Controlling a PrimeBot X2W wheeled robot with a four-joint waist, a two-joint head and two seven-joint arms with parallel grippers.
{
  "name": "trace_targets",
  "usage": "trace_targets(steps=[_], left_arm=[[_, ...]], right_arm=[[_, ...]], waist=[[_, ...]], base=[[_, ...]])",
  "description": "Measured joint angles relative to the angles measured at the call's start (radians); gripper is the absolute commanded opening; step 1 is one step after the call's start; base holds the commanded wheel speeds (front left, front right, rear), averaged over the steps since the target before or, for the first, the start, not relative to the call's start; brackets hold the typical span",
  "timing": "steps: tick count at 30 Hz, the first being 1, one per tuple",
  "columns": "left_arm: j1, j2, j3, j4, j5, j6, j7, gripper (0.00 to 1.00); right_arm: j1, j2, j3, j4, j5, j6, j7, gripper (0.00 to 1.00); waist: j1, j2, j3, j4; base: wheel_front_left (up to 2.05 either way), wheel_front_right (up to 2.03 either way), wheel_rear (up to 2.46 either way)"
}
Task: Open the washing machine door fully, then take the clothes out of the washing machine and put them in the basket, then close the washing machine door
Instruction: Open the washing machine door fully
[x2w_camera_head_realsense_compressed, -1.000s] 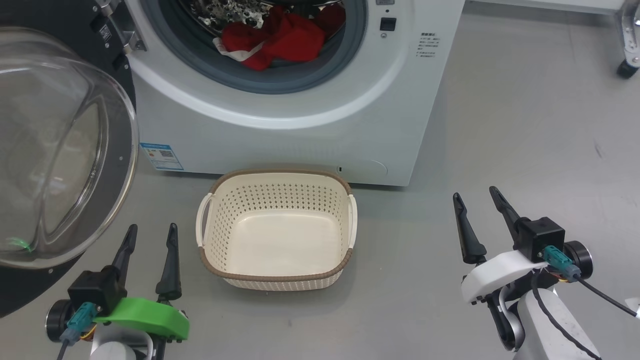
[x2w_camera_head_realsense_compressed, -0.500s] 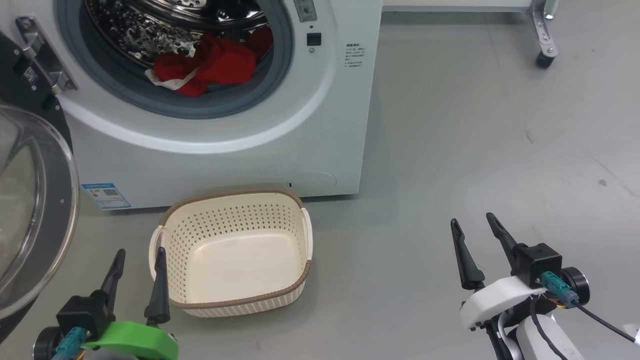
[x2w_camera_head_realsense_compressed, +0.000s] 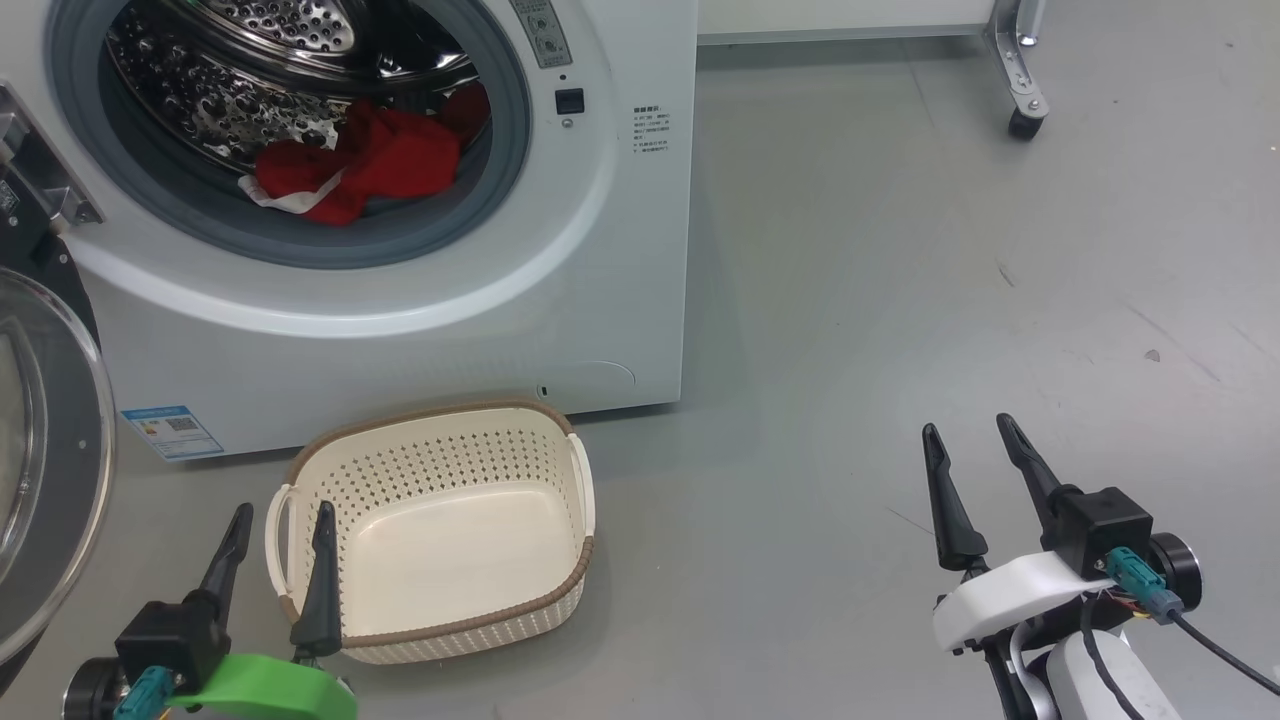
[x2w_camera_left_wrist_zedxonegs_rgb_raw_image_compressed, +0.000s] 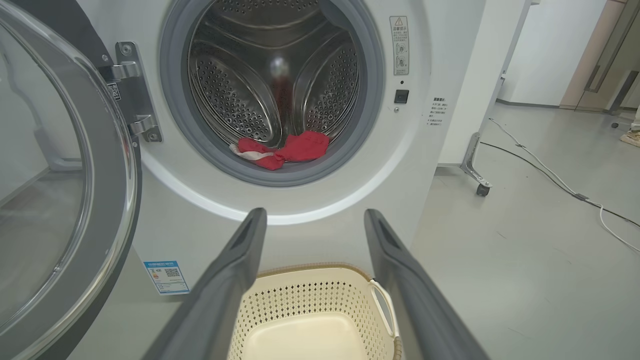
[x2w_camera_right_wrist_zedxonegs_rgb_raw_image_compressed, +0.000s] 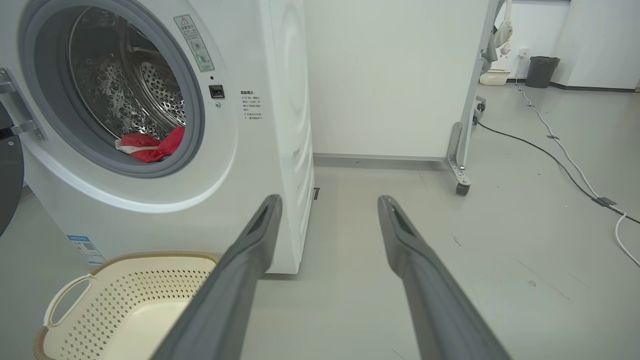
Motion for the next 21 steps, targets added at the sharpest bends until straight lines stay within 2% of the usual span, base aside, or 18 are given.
trace_targets(steps=[21], left_arm=[[0.020, 0.000, 0.011, -0.038, 0.009, 0.000, 0.000, 1.00]], right_arm=[[0.028, 0.001, 0.002, -0.025, -0.014, -0.008, 0.000, 1.00]], waist=[[0.0000, 0.0000, -0.003, 0.021]], base=[[0.00, 0.00, 0.00]])
